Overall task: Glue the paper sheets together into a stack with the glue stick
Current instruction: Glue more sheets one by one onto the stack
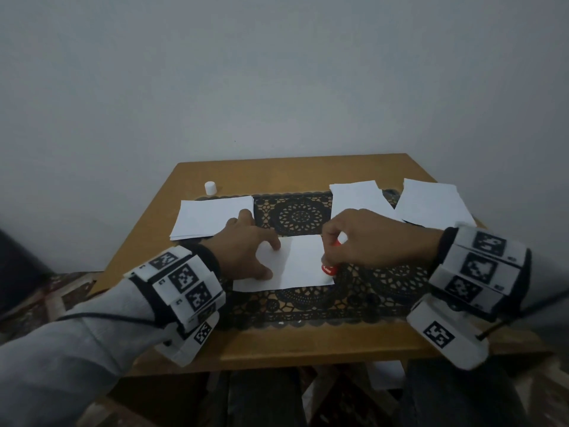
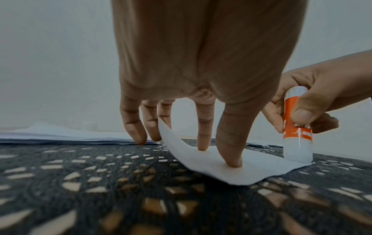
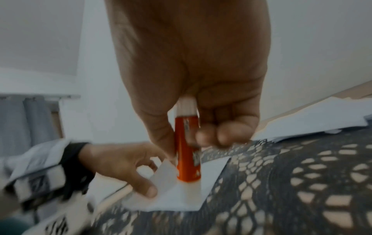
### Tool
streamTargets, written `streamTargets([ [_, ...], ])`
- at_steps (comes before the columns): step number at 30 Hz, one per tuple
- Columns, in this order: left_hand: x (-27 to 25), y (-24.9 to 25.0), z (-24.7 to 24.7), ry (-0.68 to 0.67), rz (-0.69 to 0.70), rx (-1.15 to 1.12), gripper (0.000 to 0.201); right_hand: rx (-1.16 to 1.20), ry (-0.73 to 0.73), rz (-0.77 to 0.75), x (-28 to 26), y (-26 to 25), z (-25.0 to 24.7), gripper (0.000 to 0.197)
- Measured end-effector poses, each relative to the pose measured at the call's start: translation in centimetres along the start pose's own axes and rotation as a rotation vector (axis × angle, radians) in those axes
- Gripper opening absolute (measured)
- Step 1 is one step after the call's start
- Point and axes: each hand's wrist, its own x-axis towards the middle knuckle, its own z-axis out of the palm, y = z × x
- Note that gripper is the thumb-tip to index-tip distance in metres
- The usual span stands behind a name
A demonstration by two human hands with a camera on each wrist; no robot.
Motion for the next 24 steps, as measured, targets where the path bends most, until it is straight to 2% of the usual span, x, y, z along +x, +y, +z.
streamTargets([
  [3,-0.3,0.4,-0.1,0.033,0.009,0.082,0.052,0.162,-0.107,0.075,-0.9,0.6,-1.9,0.015],
  [8,-0.2,0.8,-0.2,0.04,0.044,0.155,0.049,0.352,-0.062,0.039,-1.4,2.2,-4.4,0.019],
  [12,0.0,0.8,-0.2,0.001,0.101,0.123,0.047,0.262,0.1,0.043,0.4,2.4,-4.2,0.013],
  [17,0.1,1.3,0.0,-0.012,0.169,0.211,0.045,0.367,0.231,0.086,5.3,2.0,-3.6,0.015],
  [20,0.2,1.4,-0.1,0.0,0.194,0.243,0.044,0.267,0.331,0.108,9.2,2.8,-3.6,0.024],
  [24,0.5,1.2,-0.2,0.008,0.214,0.25,0.045,0.164,0.482,0.17,13.5,3.8,-3.5,0.026],
])
